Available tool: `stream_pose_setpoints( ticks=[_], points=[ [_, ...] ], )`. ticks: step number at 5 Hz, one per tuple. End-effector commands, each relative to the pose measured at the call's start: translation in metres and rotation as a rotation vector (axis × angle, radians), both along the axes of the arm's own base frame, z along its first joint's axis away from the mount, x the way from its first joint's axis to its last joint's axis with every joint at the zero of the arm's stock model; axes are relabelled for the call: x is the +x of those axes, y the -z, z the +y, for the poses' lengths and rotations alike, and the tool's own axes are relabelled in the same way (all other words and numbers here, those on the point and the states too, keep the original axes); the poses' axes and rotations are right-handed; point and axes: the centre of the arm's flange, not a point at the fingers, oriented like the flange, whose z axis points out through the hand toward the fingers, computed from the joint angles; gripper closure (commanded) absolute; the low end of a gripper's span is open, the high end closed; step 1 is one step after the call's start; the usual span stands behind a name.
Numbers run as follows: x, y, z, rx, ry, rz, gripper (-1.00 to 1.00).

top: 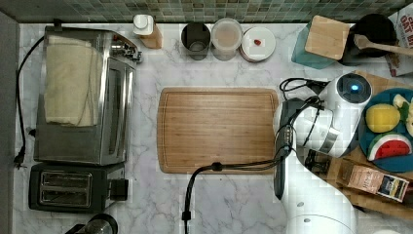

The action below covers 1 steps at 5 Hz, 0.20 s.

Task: Close the drawer.

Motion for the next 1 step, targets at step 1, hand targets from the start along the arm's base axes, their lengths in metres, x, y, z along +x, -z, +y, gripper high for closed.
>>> stream_pose_setpoints(
  ticks=[1],
  points=[
    [-0.0752,-0.0284,-0.1862,-0.175,0.148,-0.058,1.0]
  ],
)
